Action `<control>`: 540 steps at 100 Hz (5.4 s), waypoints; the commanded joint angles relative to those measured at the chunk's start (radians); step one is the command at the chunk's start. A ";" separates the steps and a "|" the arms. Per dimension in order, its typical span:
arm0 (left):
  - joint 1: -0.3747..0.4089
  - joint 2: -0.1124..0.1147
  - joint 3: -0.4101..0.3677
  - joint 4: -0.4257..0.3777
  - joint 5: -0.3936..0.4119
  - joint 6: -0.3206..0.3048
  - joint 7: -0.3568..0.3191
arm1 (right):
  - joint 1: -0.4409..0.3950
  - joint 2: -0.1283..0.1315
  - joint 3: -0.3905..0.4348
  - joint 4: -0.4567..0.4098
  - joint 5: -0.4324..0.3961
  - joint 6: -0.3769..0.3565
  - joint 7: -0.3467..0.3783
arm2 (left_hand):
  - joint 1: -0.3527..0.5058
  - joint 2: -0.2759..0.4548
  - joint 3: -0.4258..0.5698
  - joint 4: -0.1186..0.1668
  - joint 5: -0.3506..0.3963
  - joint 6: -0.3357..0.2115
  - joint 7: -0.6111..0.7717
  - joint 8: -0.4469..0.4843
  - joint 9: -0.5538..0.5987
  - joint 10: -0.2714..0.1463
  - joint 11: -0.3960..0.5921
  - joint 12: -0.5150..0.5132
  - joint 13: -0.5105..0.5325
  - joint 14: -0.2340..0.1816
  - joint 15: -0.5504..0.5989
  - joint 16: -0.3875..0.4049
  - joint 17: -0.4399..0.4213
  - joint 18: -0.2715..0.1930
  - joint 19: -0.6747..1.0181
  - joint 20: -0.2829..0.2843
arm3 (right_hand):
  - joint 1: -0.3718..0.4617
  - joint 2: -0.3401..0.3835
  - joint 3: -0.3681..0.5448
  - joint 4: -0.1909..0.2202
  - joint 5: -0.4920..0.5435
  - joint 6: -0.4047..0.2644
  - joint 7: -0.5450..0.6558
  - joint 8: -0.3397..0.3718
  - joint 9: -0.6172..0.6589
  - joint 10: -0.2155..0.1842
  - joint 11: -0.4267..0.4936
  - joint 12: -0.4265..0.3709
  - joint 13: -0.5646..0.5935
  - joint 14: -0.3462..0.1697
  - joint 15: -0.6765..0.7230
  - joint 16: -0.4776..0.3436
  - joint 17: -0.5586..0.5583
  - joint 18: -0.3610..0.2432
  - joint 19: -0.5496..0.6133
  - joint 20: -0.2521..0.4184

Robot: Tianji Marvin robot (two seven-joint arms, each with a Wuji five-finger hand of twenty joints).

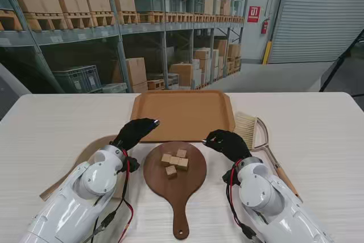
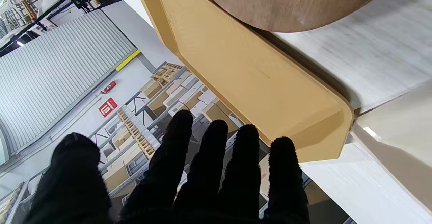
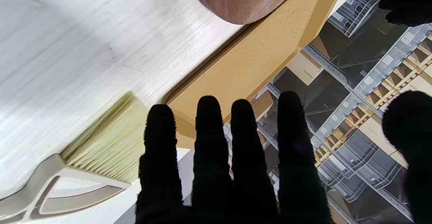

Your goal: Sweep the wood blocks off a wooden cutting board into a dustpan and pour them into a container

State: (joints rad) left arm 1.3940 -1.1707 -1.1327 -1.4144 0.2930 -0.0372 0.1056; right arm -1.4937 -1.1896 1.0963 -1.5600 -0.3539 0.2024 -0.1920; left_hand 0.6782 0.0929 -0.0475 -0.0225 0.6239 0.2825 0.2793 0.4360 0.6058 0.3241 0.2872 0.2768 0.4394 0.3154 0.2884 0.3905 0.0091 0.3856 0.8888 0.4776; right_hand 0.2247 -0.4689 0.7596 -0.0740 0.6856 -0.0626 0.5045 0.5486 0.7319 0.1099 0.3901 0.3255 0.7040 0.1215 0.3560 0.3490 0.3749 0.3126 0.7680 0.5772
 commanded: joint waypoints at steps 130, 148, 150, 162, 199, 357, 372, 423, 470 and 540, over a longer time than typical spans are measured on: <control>0.285 0.083 -0.361 -0.260 0.326 -0.087 -0.172 | -0.034 0.011 0.017 -0.008 -0.025 -0.033 0.033 | -0.075 -0.101 0.012 -0.003 -0.121 0.089 -0.174 -0.098 -0.127 0.008 -0.050 -0.029 -0.113 0.004 -0.081 -0.025 -0.036 -0.032 -0.064 -0.059 | -0.027 0.014 -0.024 0.028 -0.016 -0.014 0.011 -0.011 0.012 -0.006 0.021 0.004 0.011 -0.009 0.002 -0.010 0.005 0.015 -0.020 0.028; 0.374 0.100 -0.464 -0.326 0.404 -0.130 -0.238 | -0.044 0.011 0.025 -0.005 -0.025 -0.025 0.032 | -0.084 -0.144 0.010 -0.003 -0.152 0.106 -0.216 -0.123 -0.178 0.003 -0.069 -0.041 -0.148 -0.010 -0.109 -0.036 -0.049 -0.054 -0.082 -0.069 | -0.024 0.014 -0.024 0.028 -0.015 -0.014 0.011 -0.010 0.011 -0.007 0.021 0.004 0.009 -0.010 0.001 -0.010 0.005 0.016 -0.020 0.028; 0.384 0.102 -0.473 -0.332 0.413 -0.133 -0.246 | -0.045 0.010 0.026 -0.005 -0.024 -0.023 0.030 | -0.084 -0.152 0.010 -0.003 -0.154 0.107 -0.218 -0.126 -0.181 0.002 -0.071 -0.042 -0.151 -0.010 -0.112 -0.038 -0.048 -0.054 -0.084 -0.070 | -0.024 0.014 -0.024 0.028 -0.015 -0.013 0.011 -0.010 0.011 -0.007 0.021 0.004 0.010 -0.010 0.001 -0.010 0.005 0.015 -0.021 0.028; 0.447 0.110 -0.526 -0.368 0.475 -0.151 -0.282 | -0.047 0.006 0.027 -0.002 -0.014 -0.013 0.018 | -0.082 -0.193 0.013 -0.002 -0.168 0.108 -0.231 -0.139 -0.206 -0.002 -0.082 -0.051 -0.170 -0.014 -0.130 -0.048 -0.055 -0.066 -0.102 -0.080 | -0.023 0.012 -0.022 0.029 -0.015 -0.011 0.011 -0.010 0.010 -0.005 0.021 0.005 0.009 -0.007 0.002 -0.009 0.004 0.015 -0.021 0.028; 0.634 0.115 -0.660 -0.466 0.602 -0.139 -0.342 | -0.055 0.006 0.029 -0.006 -0.016 -0.012 0.017 | -0.017 -0.331 0.028 0.003 -0.181 0.116 -0.244 -0.166 -0.241 -0.003 -0.101 -0.075 -0.207 -0.017 -0.159 -0.072 -0.063 -0.084 -0.143 -0.102 | -0.024 0.013 -0.021 0.028 -0.013 -0.012 0.011 -0.010 0.010 -0.006 0.022 0.005 0.008 -0.009 0.002 -0.009 0.004 0.016 -0.021 0.029; 0.631 0.113 -0.619 -0.311 0.758 0.047 -0.255 | -0.058 0.002 0.023 -0.004 -0.002 -0.002 0.011 | 0.161 -0.312 0.038 -0.002 0.003 0.048 -0.122 -0.095 -0.001 -0.028 0.037 -0.004 0.013 -0.015 0.014 -0.012 0.039 -0.049 -0.012 -0.034 | -0.019 0.019 -0.019 0.028 -0.013 -0.013 0.012 -0.010 0.009 -0.006 0.022 0.005 0.008 -0.011 0.003 -0.009 0.004 0.015 -0.021 0.030; 0.615 0.106 -0.592 -0.292 0.737 0.107 -0.215 | -0.058 0.002 0.023 -0.003 -0.001 -0.002 0.012 | 0.216 -0.248 0.035 -0.001 0.061 0.021 -0.007 -0.026 0.118 -0.048 0.103 0.043 0.120 -0.023 0.104 0.032 0.099 -0.041 0.081 0.018 | -0.019 0.019 -0.019 0.028 -0.012 -0.012 0.012 -0.010 0.010 -0.006 0.023 0.005 0.008 -0.010 0.004 -0.009 0.004 0.015 -0.020 0.030; 0.564 0.073 -0.528 -0.222 0.549 0.231 -0.081 | -0.058 0.003 0.021 -0.003 0.002 0.002 0.016 | 0.395 -0.134 0.036 0.000 0.176 -0.059 0.658 0.127 0.482 -0.137 0.467 0.280 0.449 -0.069 0.536 0.192 0.291 -0.032 0.357 0.168 | -0.016 0.025 -0.019 0.028 -0.010 -0.012 0.013 -0.010 0.011 -0.005 0.023 0.005 0.010 -0.009 0.004 -0.009 0.006 0.017 -0.018 0.031; 0.577 0.053 -0.521 -0.227 0.484 0.257 -0.009 | -0.059 0.002 0.021 -0.002 0.007 0.004 0.017 | 0.494 0.017 0.019 -0.005 0.071 0.091 0.834 0.340 0.509 -0.244 1.126 0.630 0.526 -0.223 1.164 0.363 0.330 0.009 0.472 0.254 | -0.013 0.033 -0.022 0.029 -0.005 -0.014 0.015 -0.009 0.012 -0.005 0.023 0.005 0.014 -0.006 0.005 -0.009 0.012 0.018 -0.011 0.032; 0.676 0.018 -0.565 -0.274 0.520 0.163 0.230 | -0.063 0.001 0.020 -0.002 0.010 0.006 0.014 | 0.538 0.037 0.017 -0.006 0.044 0.126 0.885 0.404 0.522 -0.278 1.175 0.657 0.555 -0.250 1.213 0.353 0.359 0.023 0.492 0.263 | -0.011 0.038 -0.023 0.029 -0.003 -0.015 0.016 -0.008 0.013 -0.004 0.024 0.006 0.017 -0.005 0.011 -0.007 0.017 0.016 0.005 0.035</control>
State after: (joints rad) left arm 2.0484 -1.1462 -1.6919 -1.6615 0.8138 0.1345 0.3454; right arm -1.5474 -1.1853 1.1183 -1.5619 -0.3427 0.2078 -0.1910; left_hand 1.0218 -0.0518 -0.1240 -0.0357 0.6566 0.3362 1.0906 0.8222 1.0647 0.1870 1.3661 0.9155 0.8959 0.2467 1.4481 0.7413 0.3654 0.3766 1.3410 0.6996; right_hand 0.2259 -0.4455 0.7597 -0.0740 0.6856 -0.0627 0.5051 0.5414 0.7329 0.1099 0.3935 0.3254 0.7040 0.1215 0.3559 0.3473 0.3877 0.3126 0.7674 0.5894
